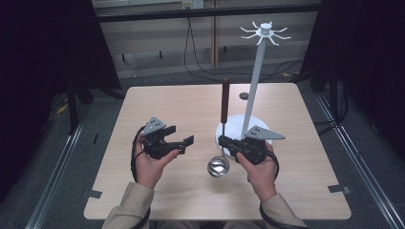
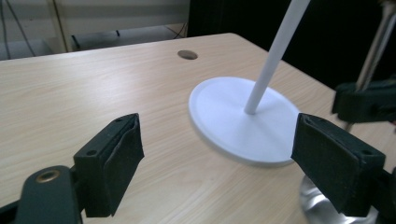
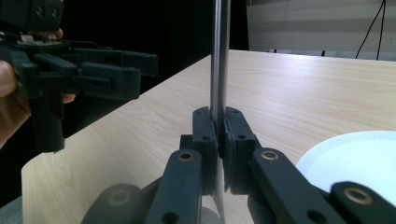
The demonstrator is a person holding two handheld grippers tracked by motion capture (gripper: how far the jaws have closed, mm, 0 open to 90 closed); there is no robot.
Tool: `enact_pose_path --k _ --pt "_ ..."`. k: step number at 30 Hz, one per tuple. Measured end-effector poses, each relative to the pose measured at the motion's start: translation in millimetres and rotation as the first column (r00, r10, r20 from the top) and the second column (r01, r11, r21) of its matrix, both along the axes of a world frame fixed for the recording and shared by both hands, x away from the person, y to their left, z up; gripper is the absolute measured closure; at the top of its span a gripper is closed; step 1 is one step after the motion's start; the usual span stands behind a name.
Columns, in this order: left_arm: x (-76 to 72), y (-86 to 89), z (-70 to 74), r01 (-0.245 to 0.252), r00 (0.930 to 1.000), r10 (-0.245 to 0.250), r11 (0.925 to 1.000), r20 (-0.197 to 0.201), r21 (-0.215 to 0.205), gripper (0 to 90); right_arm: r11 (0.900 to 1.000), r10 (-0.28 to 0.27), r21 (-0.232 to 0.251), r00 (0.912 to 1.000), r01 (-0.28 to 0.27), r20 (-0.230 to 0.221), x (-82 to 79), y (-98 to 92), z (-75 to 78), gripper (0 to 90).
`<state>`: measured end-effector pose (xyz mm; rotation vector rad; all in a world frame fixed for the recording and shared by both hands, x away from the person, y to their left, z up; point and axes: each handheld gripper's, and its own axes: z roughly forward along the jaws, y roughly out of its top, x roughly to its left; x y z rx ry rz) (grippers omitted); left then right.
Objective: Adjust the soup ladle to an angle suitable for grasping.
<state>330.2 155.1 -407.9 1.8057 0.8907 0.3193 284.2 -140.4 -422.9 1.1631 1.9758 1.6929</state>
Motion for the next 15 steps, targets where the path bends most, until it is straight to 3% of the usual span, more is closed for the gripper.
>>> enact_pose_path --k 14,15 --pt "-3.2 17.8 -31.2 -0.044 0.9983 0.046 0.9980 -0.035 0.046 10.7 1.000 0.012 -0.008 0.9997 -0.011 0.023 2.1 -6.4 10.5 86.0" --pt "-4.3 20.6 -34.4 -0.045 0.9982 0.047 0.9970 -0.035 0.063 10.6 1.000 0.013 -0.006 0.9996 -0.013 0.026 2.5 -8.0 12.1 86.0"
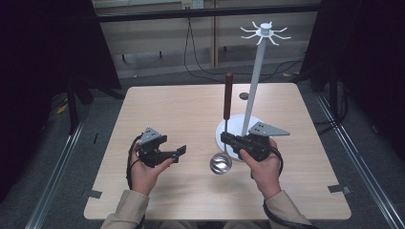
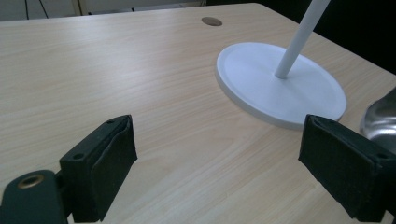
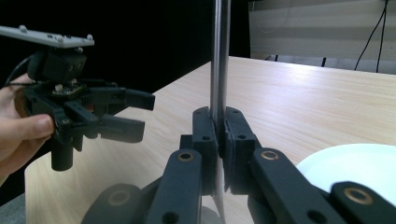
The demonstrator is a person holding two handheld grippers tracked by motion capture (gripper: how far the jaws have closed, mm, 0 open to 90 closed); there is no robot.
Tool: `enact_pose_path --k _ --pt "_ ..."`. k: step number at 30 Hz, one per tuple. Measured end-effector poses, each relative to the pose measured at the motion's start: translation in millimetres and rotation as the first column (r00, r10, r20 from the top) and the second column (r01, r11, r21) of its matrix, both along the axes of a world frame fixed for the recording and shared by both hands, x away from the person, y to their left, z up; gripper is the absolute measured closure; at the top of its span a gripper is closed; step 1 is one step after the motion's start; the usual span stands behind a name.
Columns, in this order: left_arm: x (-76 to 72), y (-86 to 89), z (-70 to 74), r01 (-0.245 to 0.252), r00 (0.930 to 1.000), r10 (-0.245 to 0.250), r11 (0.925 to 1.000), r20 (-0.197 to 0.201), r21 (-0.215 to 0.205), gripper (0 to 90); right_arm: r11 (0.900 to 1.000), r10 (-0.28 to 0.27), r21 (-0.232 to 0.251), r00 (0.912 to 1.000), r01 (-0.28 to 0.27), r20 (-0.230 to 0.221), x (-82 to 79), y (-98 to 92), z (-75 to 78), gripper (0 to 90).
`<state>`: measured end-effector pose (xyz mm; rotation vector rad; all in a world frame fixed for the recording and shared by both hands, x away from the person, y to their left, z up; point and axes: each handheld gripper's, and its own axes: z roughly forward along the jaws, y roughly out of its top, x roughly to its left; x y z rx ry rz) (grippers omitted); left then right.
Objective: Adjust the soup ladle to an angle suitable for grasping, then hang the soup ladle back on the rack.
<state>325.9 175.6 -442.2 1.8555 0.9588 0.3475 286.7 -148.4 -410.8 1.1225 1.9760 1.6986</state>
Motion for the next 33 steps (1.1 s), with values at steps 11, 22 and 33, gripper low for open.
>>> enact_pose_path --k 11,22,33 --pt "-3.3 8.9 -7.1 -0.018 0.9998 0.018 0.9997 -0.013 0.014 9.4 1.000 0.006 -0.001 0.9997 -0.006 0.022 -0.8 -3.4 12.5 86.0" --pt "-5.2 9.7 -8.4 -0.018 0.9997 0.019 0.9997 -0.013 0.019 8.6 1.000 0.003 -0.002 0.9989 -0.003 0.047 -2.9 -9.7 28.4 86.0" --pt "-4.5 9.9 -8.3 -0.020 0.9997 0.020 0.9996 -0.012 0.022 8.8 1.000 -0.009 -0.008 0.9962 0.009 0.086 -4.5 -21.4 47.1 86.0"
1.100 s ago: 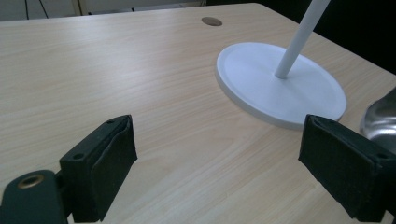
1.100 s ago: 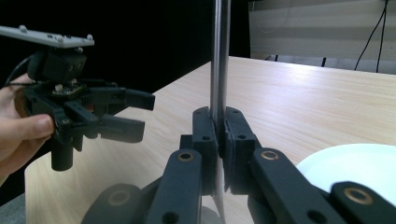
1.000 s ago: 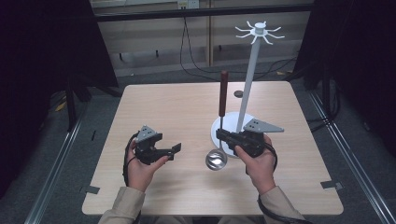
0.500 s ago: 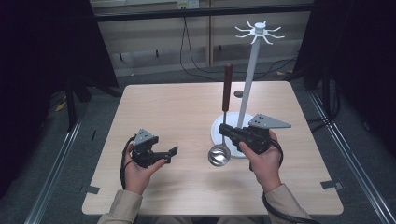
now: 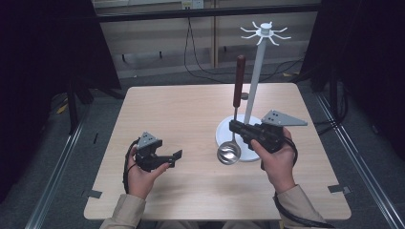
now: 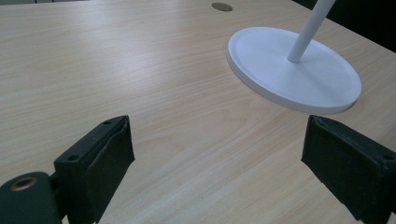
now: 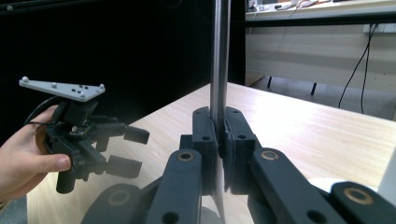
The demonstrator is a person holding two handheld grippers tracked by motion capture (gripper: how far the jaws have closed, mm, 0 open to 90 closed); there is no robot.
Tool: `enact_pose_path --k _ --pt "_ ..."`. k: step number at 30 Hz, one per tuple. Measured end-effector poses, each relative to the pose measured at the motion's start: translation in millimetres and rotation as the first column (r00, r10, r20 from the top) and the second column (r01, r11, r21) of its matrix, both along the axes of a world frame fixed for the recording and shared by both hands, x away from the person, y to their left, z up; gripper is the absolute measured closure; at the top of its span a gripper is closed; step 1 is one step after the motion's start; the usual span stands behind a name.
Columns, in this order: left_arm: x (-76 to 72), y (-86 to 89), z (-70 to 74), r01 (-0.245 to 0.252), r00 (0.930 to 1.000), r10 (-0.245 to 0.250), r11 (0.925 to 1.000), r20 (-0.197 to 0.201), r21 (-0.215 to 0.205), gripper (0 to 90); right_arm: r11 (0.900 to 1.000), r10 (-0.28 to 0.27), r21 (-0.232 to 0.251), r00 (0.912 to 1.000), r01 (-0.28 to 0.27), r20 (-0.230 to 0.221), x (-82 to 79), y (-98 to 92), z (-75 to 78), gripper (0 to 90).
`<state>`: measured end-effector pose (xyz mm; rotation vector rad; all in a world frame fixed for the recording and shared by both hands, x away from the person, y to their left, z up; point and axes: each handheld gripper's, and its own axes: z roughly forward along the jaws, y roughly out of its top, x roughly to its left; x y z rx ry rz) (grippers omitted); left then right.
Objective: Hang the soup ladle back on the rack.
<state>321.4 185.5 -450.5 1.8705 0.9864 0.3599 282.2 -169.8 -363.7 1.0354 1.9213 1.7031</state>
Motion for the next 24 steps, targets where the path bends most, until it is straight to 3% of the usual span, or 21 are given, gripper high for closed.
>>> enact_pose_path --k 15,24 --pt "0.2 1.8 -0.2 -0.008 1.0000 0.008 0.9999 0.000 0.008 8.8 1.000 -0.012 0.014 0.9996 0.012 0.026 11.0 -12.8 22.3 86.0" --pt "0.8 2.2 -1.0 -0.005 1.0000 0.005 0.9999 -0.002 0.013 8.7 0.999 -0.027 0.016 0.9994 0.027 0.021 16.1 -15.8 21.5 86.0"
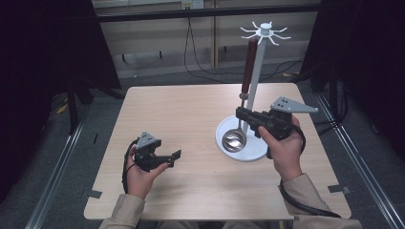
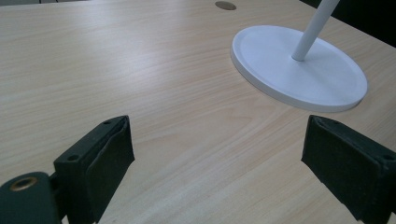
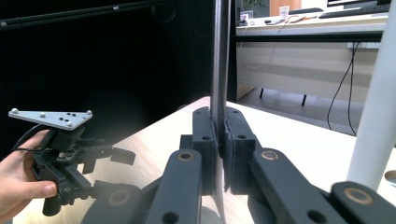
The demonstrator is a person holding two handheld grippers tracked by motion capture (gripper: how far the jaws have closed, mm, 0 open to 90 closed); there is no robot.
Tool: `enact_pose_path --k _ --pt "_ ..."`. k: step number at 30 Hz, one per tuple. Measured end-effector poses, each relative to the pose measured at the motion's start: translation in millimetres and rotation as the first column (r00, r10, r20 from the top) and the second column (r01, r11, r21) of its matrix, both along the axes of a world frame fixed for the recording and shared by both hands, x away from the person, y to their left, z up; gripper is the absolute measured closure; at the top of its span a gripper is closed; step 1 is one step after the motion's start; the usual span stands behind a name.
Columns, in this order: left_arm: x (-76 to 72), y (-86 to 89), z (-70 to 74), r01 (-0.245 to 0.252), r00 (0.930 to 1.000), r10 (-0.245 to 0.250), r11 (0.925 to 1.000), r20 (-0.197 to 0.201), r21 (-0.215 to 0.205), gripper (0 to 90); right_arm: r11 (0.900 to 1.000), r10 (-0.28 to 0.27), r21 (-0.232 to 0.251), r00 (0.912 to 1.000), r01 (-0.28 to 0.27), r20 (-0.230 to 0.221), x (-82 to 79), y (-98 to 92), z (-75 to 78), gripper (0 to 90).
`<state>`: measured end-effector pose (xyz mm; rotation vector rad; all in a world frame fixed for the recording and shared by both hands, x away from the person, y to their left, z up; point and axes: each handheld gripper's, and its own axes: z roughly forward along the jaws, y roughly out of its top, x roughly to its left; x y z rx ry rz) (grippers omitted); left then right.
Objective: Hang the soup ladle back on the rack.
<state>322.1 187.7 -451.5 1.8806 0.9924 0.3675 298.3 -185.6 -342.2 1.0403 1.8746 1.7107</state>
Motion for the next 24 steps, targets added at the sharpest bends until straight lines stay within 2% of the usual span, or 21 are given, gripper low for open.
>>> enact_pose_path --k 14,24 --pt "1.1 -0.2 -1.5 -0.002 1.0000 0.002 1.0000 0.002 -0.001 8.0 1.000 -0.029 0.012 0.9996 0.029 -0.001 3.9 -7.1 -1.6 85.9" --pt "1.4 0.3 -2.0 0.004 1.0000 -0.004 1.0000 0.000 0.002 8.0 1.000 -0.014 0.016 0.9999 0.015 -0.009 9.1 -7.2 -3.0 85.9"
